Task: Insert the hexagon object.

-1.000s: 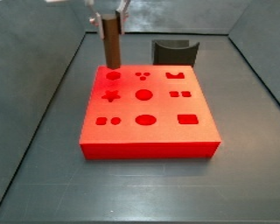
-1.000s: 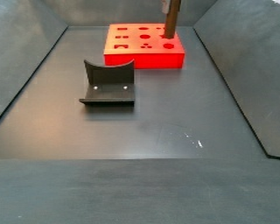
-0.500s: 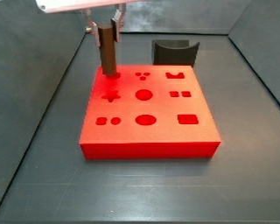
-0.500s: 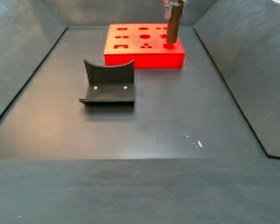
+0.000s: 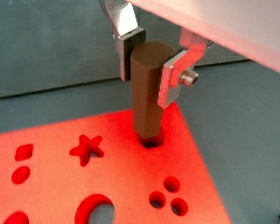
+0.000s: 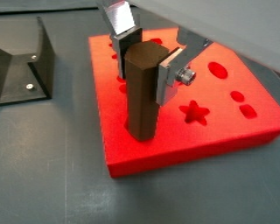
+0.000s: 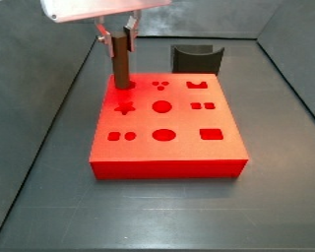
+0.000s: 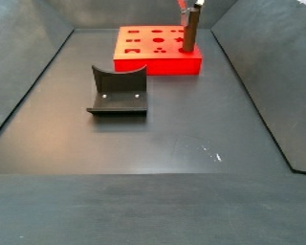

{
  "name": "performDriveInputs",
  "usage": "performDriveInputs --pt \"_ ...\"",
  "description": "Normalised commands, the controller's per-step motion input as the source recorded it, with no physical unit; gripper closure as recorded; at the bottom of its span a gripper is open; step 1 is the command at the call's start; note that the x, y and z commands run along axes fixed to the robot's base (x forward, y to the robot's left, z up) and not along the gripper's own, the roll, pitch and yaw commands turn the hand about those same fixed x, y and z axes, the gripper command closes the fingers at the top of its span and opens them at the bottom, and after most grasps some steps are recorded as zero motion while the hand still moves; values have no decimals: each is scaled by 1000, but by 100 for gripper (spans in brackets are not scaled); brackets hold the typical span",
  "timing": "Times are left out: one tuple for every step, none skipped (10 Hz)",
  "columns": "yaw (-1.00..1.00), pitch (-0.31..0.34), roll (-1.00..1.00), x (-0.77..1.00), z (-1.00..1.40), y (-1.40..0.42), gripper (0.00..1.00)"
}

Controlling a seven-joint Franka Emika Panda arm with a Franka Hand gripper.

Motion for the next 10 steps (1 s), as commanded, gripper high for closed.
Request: performDriveInputs --pt "374 -30 -56 271 -66 0 100" --pt "346 -47 -24 129 -174 51 100" --pt "286 -64 0 0 -266 54 100" --pt "186 -57 0 -129 -203 80 100" --pt "169 -74 -41 0 -180 69 100" --pt "103 -51 0 0 -254 54 100" --pt "60 -66 0 0 -260 0 100" --pt "0 -96 20 0 -331 -14 100" --pt "0 -276 71 0 -646 -97 100" --pt "11 -267 124 0 -649 -91 100"
